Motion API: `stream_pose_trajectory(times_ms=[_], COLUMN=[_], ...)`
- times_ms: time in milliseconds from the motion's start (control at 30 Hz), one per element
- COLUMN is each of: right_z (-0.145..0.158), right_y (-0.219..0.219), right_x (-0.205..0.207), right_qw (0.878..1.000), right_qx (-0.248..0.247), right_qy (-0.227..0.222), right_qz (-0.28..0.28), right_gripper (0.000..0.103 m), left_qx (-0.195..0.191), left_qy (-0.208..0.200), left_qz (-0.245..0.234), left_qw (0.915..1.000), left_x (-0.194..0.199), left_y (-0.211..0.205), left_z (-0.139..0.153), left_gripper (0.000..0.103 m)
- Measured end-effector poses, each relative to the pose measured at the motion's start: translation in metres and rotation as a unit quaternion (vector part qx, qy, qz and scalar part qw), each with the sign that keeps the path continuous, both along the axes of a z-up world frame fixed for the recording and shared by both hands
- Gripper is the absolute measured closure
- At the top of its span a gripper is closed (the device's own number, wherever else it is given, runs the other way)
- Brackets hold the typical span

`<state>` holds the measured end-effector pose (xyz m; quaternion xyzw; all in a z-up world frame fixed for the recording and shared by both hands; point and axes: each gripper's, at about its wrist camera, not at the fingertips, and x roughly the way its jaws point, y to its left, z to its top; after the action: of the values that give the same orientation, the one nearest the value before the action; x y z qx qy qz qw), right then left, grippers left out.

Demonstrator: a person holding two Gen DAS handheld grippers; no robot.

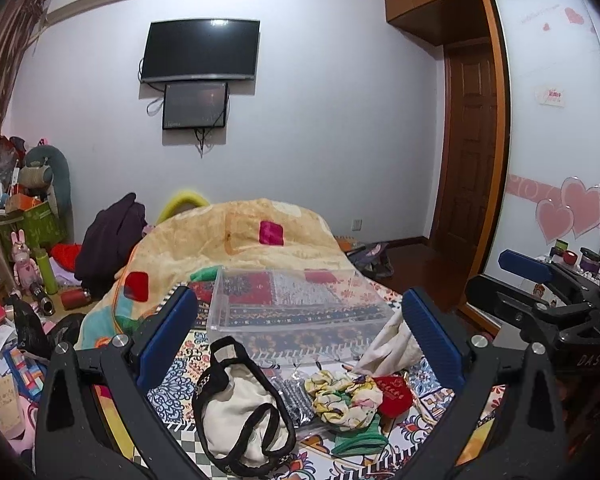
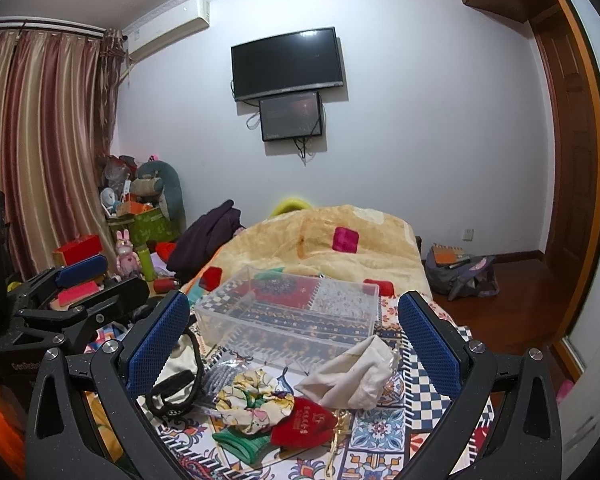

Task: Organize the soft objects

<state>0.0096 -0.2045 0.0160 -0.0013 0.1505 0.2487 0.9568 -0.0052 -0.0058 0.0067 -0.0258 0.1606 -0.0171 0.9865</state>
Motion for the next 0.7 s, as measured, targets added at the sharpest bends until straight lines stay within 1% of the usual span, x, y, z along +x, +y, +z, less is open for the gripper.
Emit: stream_pose_trajectory(times_ms=[133, 200, 300, 367, 500, 533, 567, 633, 700], right_z=[-0.008, -0.015, -0.028, -0.037, -0.054, -0.057, -0.062, -0.071, -0.078], right_y=[0.0, -0.001, -0.002, -0.004, -0.016, -0.019, -0.022, -0.025, -0.025], right_x=[0.011, 0.018, 0.031, 0.04, 0.061, 0.065, 0.071, 0.08, 0.088], right_qw=[0.999, 0.998, 0.995, 0.992, 0.986, 0.984, 0.982, 0.978, 0.974], right_qx=[-0.011, -0.027, -0.055, -0.065, -0.063, -0.061, -0.06, -0.061, -0.063], right_qy=[0.031, 0.049, 0.081, 0.104, 0.155, 0.167, 0.178, 0.197, 0.216], right_qz=[0.004, 0.0, -0.008, -0.011, -0.019, -0.02, -0.023, -0.026, -0.03], right_gripper=[0.0, 0.0, 0.0, 0.0, 0.0, 0.0, 0.002, 0.005, 0.012], left_qx=[0.001, 0.0, -0.007, -0.012, -0.024, -0.029, -0.034, -0.044, -0.057], left_qy=[0.041, 0.065, 0.107, 0.128, 0.16, 0.165, 0.173, 0.187, 0.198], left_qz=[0.002, 0.005, 0.013, 0.02, 0.032, 0.033, 0.034, 0.032, 0.032], left_qw=[0.9992, 0.9979, 0.9942, 0.9915, 0.9864, 0.9853, 0.9837, 0.9807, 0.9781], left_x=[0.012, 0.02, 0.032, 0.039, 0.052, 0.054, 0.056, 0.061, 0.065], left_y=[0.009, 0.015, 0.028, 0.037, 0.052, 0.055, 0.059, 0.065, 0.072], left_z=[-0.012, -0.022, -0.042, -0.055, -0.074, -0.079, -0.083, -0.092, -0.1], left_gripper=[0.0, 0.0, 0.0, 0.0, 0.0, 0.004, 0.01, 0.018, 0.019])
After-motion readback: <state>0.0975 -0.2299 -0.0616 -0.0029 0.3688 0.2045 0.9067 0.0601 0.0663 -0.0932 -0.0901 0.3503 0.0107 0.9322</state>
